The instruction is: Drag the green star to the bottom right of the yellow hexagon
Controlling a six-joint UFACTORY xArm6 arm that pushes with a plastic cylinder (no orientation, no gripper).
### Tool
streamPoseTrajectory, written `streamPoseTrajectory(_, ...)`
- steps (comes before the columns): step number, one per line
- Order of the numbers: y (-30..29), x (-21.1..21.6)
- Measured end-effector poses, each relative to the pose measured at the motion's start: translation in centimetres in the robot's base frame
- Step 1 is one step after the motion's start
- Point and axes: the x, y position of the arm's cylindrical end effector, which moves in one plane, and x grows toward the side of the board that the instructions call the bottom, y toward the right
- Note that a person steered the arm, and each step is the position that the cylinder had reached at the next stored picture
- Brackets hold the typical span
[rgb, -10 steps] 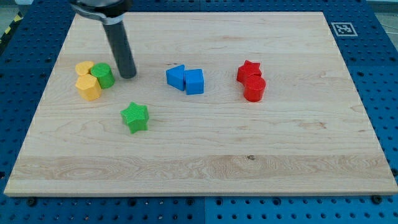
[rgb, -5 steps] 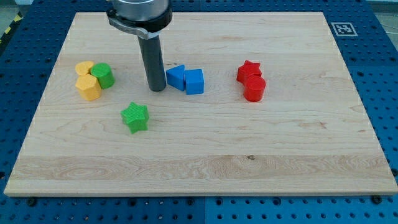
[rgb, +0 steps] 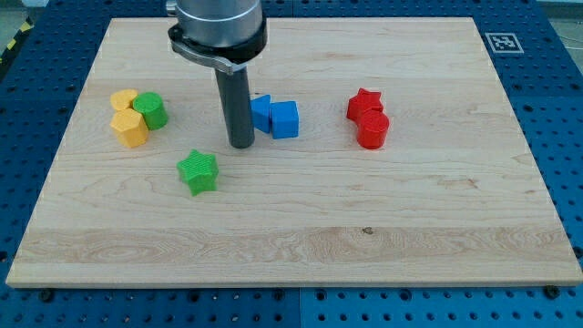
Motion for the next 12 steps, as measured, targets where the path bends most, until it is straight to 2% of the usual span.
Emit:
streamPoseTrajectory(2, 2.0, 1.5)
streamPoseTrajectory(7, 3.2, 9.4)
streamPoseTrajectory(12, -0.9, 9.8)
